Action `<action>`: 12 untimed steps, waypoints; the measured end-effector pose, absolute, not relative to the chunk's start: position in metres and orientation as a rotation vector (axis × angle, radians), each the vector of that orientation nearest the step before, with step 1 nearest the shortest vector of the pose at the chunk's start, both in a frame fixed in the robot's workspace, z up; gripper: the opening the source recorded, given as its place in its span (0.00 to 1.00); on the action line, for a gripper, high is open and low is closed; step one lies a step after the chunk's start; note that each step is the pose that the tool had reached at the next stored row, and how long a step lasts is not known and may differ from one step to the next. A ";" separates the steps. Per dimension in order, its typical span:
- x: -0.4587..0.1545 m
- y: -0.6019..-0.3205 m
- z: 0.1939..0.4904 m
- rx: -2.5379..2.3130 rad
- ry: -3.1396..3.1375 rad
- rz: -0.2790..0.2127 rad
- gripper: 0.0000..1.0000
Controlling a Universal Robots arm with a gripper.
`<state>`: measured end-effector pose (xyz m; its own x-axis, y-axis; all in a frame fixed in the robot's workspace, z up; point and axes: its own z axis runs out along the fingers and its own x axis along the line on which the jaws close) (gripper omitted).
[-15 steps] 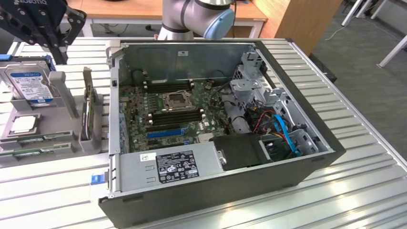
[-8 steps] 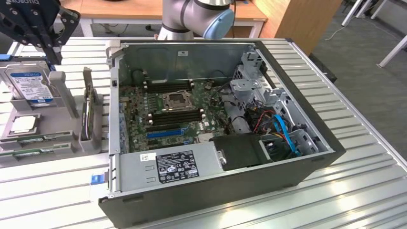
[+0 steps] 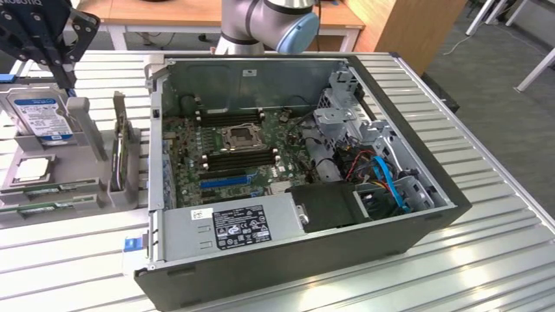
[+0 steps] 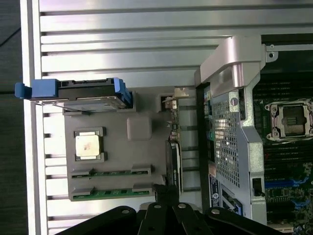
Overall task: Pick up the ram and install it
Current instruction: 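Reach for the ram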
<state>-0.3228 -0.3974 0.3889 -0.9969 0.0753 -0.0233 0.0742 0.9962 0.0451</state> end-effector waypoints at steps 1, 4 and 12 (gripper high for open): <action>-0.324 -0.397 0.389 0.117 3.114 0.069 0.10; -0.328 -0.397 0.389 0.117 3.114 0.069 0.10; -0.337 -0.397 0.388 0.117 3.114 0.069 0.10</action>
<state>-0.3367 -0.3972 0.3881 -0.9969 0.0753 -0.0229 0.0742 0.9962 0.0451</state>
